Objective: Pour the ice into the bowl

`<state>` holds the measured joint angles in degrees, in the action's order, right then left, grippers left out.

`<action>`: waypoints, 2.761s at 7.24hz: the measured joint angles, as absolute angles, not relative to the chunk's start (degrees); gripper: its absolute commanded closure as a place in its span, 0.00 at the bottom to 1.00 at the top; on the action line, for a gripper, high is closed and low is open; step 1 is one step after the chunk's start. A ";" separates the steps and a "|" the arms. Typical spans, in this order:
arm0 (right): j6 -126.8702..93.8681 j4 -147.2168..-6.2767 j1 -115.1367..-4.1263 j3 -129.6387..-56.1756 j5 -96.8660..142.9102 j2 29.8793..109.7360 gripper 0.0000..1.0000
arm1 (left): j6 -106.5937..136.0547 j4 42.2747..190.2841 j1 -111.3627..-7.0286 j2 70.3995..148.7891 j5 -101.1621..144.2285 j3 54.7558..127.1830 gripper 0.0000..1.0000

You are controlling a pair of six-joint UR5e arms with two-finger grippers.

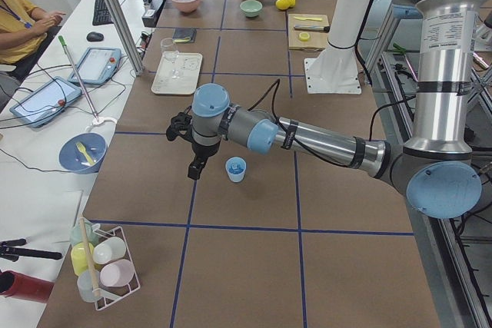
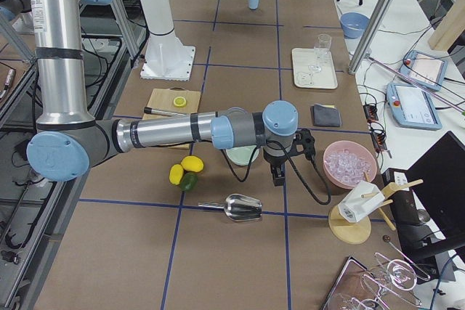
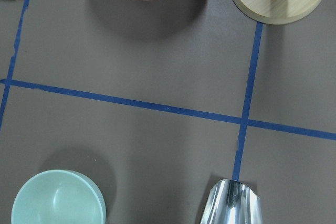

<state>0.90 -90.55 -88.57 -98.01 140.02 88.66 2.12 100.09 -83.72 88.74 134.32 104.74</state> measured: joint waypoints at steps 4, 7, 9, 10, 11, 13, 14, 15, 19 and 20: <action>1.25 -92.92 -88.54 -98.11 137.93 89.83 0.00 | 2.36 99.89 -83.82 86.52 134.21 104.81 0.00; 1.09 -92.69 -88.44 -100.35 137.91 92.56 0.00 | 2.47 99.97 -83.68 85.85 134.39 104.90 0.00; 1.58 -92.28 -88.36 -100.93 138.15 93.29 0.00 | 2.50 100.32 -83.36 85.31 134.61 104.84 0.00; 1.49 -92.12 -88.07 -101.08 138.43 93.66 0.00 | 2.39 101.69 -83.02 85.49 134.64 104.28 0.00; 0.87 -92.08 -87.26 -101.50 139.19 94.12 0.00 | 2.26 103.66 -82.81 85.32 134.67 103.89 0.00; -2.83 -90.04 -83.23 -102.68 142.66 95.71 0.00 | 2.11 105.76 -82.62 85.00 134.72 103.93 0.00; -7.12 -85.28 -80.32 -102.90 142.41 97.29 0.04 | 2.06 106.36 -82.58 84.97 134.73 104.05 0.00; -15.25 -77.40 -76.06 -102.82 139.63 99.09 0.04 | 2.05 107.06 -82.52 84.93 134.73 104.10 0.00; -41.83 -54.76 -61.43 -99.97 129.46 102.25 0.08 | 2.08 107.74 -82.53 84.90 134.74 104.15 0.00; -43.54 -53.32 -59.34 -98.91 128.08 102.17 0.16 | 2.05 107.75 -82.52 84.90 134.74 104.15 0.00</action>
<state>-43.54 -53.32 -59.34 -98.91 128.08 102.17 2.05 107.75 -82.52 84.90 134.74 104.15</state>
